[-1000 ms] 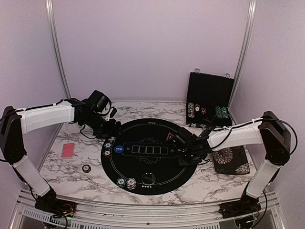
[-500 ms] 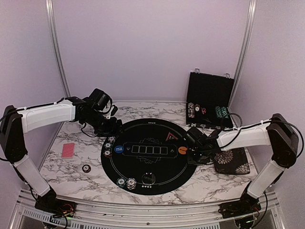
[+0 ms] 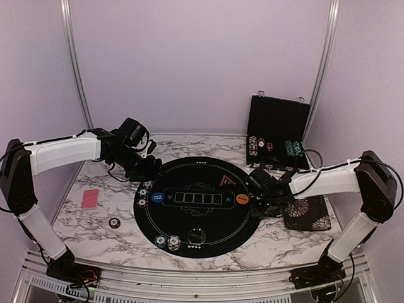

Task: Distribute texas hold em gaming equipment
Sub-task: Move the pile of poker chips to the big blind area.

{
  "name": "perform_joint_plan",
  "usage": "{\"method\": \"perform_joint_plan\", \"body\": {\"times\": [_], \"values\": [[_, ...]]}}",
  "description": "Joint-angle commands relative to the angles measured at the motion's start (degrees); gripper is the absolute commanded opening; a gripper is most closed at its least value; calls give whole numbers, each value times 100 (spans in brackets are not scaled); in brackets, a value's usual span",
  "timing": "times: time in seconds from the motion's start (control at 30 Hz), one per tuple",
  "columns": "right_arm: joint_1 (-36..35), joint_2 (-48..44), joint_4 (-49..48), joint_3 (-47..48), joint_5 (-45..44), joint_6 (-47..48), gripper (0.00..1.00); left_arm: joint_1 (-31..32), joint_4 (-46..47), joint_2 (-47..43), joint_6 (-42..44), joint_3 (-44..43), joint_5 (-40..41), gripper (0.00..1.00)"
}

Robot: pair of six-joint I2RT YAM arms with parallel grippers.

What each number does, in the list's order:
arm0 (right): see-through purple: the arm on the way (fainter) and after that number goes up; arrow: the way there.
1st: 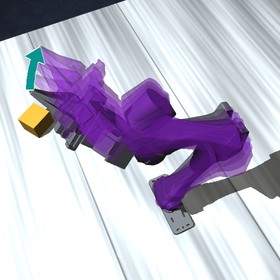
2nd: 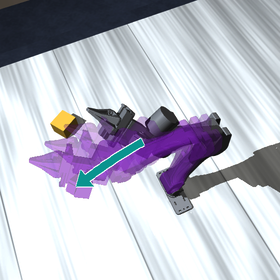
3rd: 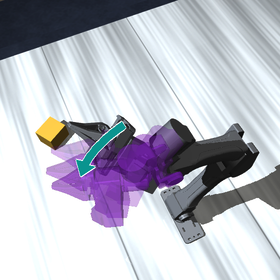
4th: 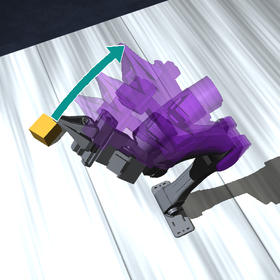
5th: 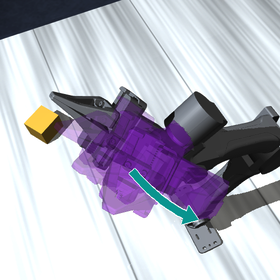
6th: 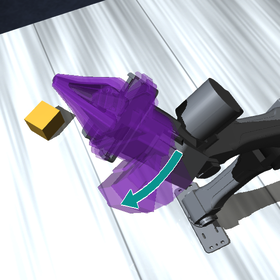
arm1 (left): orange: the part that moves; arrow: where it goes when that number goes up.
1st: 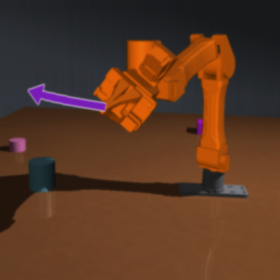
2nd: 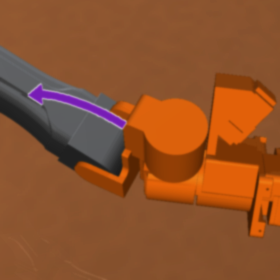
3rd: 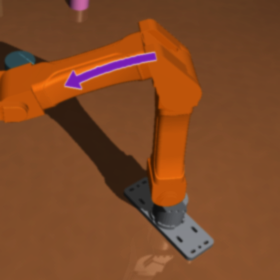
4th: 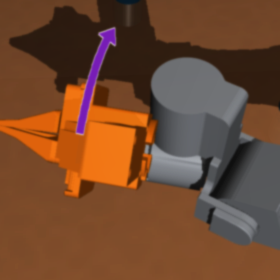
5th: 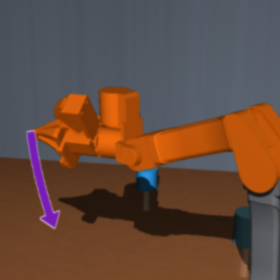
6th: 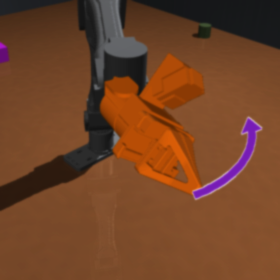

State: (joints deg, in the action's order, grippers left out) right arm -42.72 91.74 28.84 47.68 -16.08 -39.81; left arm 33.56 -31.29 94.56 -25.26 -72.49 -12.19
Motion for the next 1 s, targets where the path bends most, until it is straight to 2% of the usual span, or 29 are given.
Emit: {"method": "perform_joint_plan", "body": {"times": [0.0,0.37,0.6,0.97], "values": [[86,-125,571,-38,-48,26,51,-25,-34,24,72,-143,-65,76],[-92,-561,522,158,282,43,68,-25,-48,-90,60,-70,-46,76],[-504,-776,800,477,253,-11,71,-25,-277,-440,-81,291,150,76],[-674,-949,330,916,329,806,77,-47,-1339,-1668,-998,1477,1430,76]]}}
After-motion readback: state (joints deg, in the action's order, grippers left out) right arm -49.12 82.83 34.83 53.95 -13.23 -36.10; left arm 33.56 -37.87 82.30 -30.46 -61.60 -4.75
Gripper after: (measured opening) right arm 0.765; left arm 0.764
